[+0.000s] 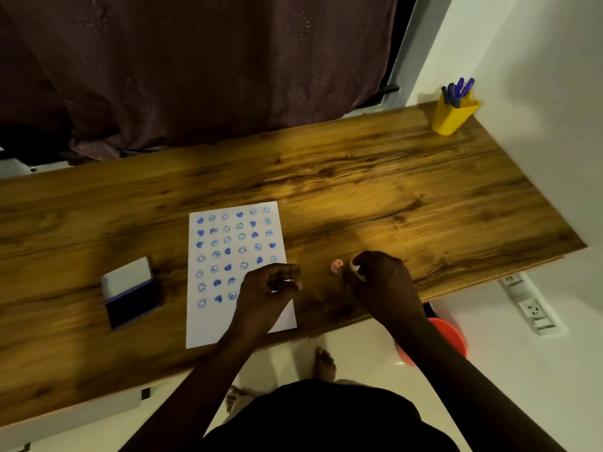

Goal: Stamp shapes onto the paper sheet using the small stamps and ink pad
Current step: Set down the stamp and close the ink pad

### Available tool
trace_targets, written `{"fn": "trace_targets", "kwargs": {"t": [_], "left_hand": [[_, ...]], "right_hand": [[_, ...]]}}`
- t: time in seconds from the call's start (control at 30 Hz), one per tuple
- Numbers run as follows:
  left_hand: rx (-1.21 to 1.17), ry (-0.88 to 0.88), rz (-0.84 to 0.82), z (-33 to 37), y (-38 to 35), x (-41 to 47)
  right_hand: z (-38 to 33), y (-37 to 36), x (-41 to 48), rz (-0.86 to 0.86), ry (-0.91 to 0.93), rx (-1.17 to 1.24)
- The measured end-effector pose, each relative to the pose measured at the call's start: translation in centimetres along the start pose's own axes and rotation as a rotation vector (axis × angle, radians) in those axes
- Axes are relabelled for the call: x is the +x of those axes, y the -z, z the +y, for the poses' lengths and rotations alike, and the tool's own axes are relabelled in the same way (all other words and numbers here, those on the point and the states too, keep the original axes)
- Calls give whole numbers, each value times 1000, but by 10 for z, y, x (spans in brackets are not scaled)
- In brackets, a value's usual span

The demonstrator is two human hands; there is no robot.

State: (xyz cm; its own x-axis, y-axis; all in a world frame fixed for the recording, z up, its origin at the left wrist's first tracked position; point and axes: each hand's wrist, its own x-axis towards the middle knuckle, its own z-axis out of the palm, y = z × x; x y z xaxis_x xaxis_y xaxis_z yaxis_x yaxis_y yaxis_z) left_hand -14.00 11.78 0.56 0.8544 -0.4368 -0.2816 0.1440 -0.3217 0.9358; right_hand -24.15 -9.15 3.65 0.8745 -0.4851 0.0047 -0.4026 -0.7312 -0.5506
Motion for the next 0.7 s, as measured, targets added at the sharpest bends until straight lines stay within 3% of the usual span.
{"fn": "trace_targets", "kwargs": {"t": [0.23, 0.47, 0.7], "left_hand": [[-42, -11, 179, 7, 48, -9], [-59, 39, 352, 6, 113, -28], [-71, 43, 509, -15, 186, -54]], "right_hand": [[-69, -3, 19, 3, 151, 194], [-145, -47, 36, -136, 193, 339], [-204, -106, 51, -284, 190, 330]]}}
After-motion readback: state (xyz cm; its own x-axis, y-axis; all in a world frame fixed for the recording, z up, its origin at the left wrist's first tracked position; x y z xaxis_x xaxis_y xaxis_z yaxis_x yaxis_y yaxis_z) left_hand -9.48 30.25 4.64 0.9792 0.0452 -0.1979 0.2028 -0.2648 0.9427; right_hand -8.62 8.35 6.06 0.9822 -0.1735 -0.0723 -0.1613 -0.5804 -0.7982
